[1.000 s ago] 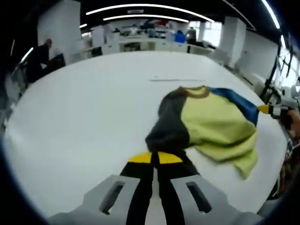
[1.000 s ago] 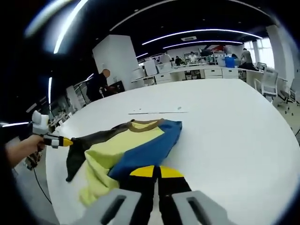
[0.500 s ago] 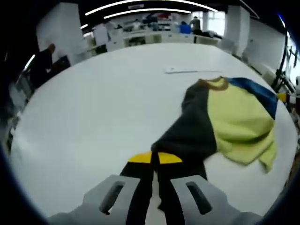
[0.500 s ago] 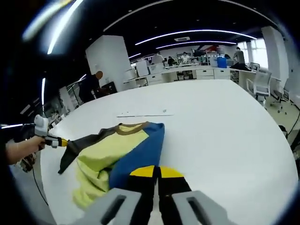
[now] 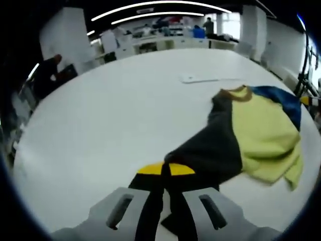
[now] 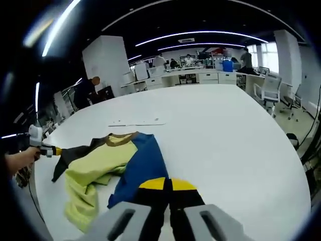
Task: Fold the garment on the visible template until the final outline fits inside the template.
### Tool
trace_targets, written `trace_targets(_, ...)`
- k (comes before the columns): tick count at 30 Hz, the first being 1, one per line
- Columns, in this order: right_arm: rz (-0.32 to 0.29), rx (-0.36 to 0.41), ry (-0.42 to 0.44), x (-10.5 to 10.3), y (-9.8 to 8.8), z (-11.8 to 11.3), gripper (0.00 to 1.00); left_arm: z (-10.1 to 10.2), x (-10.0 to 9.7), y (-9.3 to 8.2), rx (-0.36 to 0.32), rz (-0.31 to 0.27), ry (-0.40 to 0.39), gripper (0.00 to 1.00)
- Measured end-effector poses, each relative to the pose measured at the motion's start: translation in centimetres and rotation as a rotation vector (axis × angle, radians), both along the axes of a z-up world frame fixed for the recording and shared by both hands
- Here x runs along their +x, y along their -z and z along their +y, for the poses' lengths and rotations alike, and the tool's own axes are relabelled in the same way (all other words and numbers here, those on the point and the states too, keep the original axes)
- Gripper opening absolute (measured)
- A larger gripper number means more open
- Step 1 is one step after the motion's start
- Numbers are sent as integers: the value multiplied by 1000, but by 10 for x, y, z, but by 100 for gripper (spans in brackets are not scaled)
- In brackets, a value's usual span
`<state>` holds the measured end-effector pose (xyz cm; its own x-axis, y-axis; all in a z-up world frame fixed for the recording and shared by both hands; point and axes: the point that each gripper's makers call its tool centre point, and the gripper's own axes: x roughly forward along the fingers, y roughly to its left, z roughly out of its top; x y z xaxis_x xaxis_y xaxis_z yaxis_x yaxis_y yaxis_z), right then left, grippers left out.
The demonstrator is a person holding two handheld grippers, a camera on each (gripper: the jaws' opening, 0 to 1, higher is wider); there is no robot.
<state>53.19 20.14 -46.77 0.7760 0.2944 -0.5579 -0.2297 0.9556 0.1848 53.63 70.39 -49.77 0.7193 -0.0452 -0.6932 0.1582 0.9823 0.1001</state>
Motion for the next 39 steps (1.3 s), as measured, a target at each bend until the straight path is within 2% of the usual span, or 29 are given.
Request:
trace_targets(8, 36, -67, 44, 8, 10, -31, 0, 15, 7, -2, 28, -5, -30, 0)
trace_targets(19, 86, -99, 55, 19, 28, -47, 0, 17, 11, -3, 61, -4, -34, 0)
trace_targets(29, 114, -128, 78, 37, 35, -67, 0, 24, 15, 2, 77, 11, -40, 0)
trace_targets(39, 139, -154, 76, 37, 41, -64, 0, 24, 14, 2, 92, 13, -24, 0)
